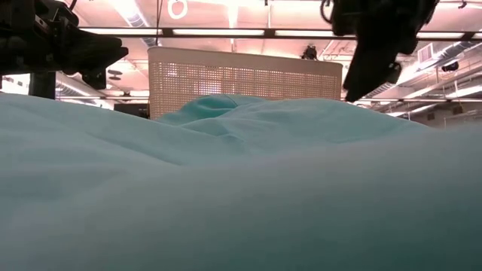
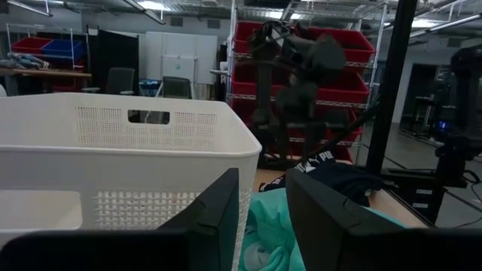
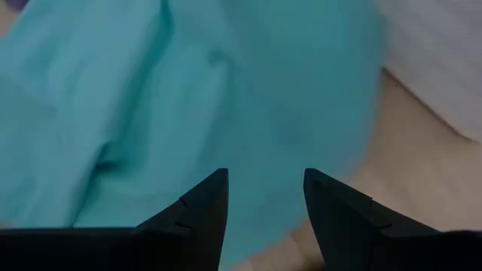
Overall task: Sort clothes
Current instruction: Put the light blue short into the white laundry bin
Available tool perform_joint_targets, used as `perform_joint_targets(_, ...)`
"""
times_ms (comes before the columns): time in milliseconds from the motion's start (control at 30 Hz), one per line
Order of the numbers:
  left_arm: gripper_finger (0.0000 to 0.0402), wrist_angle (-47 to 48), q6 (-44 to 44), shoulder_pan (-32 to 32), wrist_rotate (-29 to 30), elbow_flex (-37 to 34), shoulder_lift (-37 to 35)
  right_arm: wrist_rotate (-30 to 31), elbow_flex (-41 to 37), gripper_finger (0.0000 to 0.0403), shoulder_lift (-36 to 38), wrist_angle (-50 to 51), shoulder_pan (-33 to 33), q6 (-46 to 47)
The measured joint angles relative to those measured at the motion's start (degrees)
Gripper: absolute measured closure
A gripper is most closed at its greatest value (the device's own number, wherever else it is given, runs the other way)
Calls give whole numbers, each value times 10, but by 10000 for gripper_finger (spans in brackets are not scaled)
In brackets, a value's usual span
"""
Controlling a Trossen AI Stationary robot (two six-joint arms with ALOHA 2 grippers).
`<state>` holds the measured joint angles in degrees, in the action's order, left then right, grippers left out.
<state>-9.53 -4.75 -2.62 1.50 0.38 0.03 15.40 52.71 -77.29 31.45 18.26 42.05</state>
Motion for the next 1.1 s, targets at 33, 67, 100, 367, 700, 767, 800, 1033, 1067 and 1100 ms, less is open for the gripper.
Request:
perform_joint_targets(33,284,0,0,0,0,0,0,-2,-4,229,-13,-19,0,-8)
perform_joint_targets(67,284,0,0,0,0,0,0,-2,-8,229,-28,-34,0,-15)
perform_joint_targets(100,284,0,0,0,0,0,0,-2,-9,229,-44,-45,0,-22)
perform_joint_targets(367,284,0,0,0,0,0,0,-8,-10,229,-179,-135,-3,-70)
perform_joint_targets(700,285,0,0,0,0,0,0,-66,11,390,-213,-80,-3,-93)
perform_joint_targets(767,285,0,0,0,0,0,0,-64,45,397,-179,-11,2,-98)
perform_joint_targets(800,285,0,0,0,0,0,0,-51,71,397,-158,20,6,-101)
perform_joint_targets(1033,285,0,0,0,0,0,0,55,262,400,-67,183,34,-151)
perform_joint_targets(1067,285,0,0,0,0,0,0,65,289,401,-61,191,36,-164)
perform_joint_targets(1100,285,0,0,0,0,0,0,76,317,401,-60,199,37,-179)
